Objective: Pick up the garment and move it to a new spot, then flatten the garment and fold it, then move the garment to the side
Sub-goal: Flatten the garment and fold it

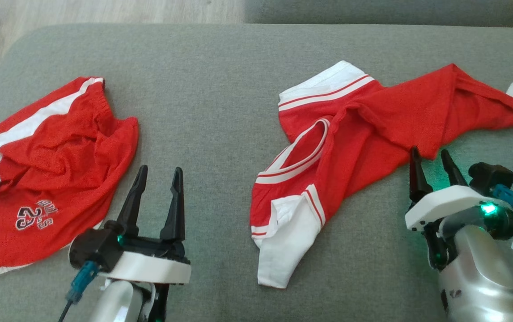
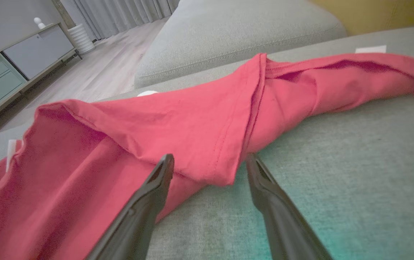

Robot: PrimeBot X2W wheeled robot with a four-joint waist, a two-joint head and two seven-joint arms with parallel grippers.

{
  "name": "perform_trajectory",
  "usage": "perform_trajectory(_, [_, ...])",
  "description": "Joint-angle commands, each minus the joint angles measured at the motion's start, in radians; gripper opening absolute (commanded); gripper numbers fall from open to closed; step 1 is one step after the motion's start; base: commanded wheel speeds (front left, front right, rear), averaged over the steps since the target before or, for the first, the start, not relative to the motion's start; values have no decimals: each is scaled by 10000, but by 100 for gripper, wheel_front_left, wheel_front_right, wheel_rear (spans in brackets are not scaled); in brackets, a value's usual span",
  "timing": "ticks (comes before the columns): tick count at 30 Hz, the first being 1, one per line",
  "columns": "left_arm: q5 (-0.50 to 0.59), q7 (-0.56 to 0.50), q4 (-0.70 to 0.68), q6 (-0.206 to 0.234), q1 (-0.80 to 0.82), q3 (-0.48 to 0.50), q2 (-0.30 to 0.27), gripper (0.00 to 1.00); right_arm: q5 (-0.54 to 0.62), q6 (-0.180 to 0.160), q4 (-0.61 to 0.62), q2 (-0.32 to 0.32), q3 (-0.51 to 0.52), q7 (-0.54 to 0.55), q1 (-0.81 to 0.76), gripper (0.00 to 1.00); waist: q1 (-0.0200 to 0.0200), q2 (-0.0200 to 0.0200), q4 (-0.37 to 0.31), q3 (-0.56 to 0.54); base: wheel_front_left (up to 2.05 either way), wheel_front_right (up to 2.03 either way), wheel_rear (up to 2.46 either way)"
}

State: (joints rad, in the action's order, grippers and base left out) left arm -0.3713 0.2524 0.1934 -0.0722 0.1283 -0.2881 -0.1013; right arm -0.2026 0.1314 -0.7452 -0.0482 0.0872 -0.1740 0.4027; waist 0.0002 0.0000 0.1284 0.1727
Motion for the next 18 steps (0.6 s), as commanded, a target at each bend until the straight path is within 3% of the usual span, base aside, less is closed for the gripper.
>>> perform_trajectory(1, [163,92,-183,-112,372,448,44,100,-104,-7,-154,-20,-227,-48,476,100,-2,0,81,55,0,0,0])
perform_trajectory(6, [380,93,-66,-301,371,667,204,100,-331,-7,-1062,-20,-339,-409,915,100,-2,0,81,114,0,0,0])
perform_trajectory(7, [420,93,-37,-331,372,693,226,100,-374,-7,-1197,-20,-388,-477,983,85,-2,0,64,118,0,0,0])
perform_trajectory(8, [457,93,-11,-355,377,721,245,100,-420,-7,-1317,-20,-442,-536,1043,53,-2,0,44,119,0,0,0])
perform_trajectory(9, [490,93,14,-378,382,751,264,100,-472,-7,-1413,-20,-500,-599,1102,6,-2,0,22,118,0,0,0])
perform_trajectory(10, [522,93,39,-400,384,774,280,100,-491,-7,-1487,-20,-562,-660,1160,0,-2,0,-11,112,0,0,0])
perform_trajectory(18, [696,93,167,-503,281,1017,365,100,-111,-7,-1460,-20,-414,-867,1246,0,-2,0,-473,-115,0,0,0])
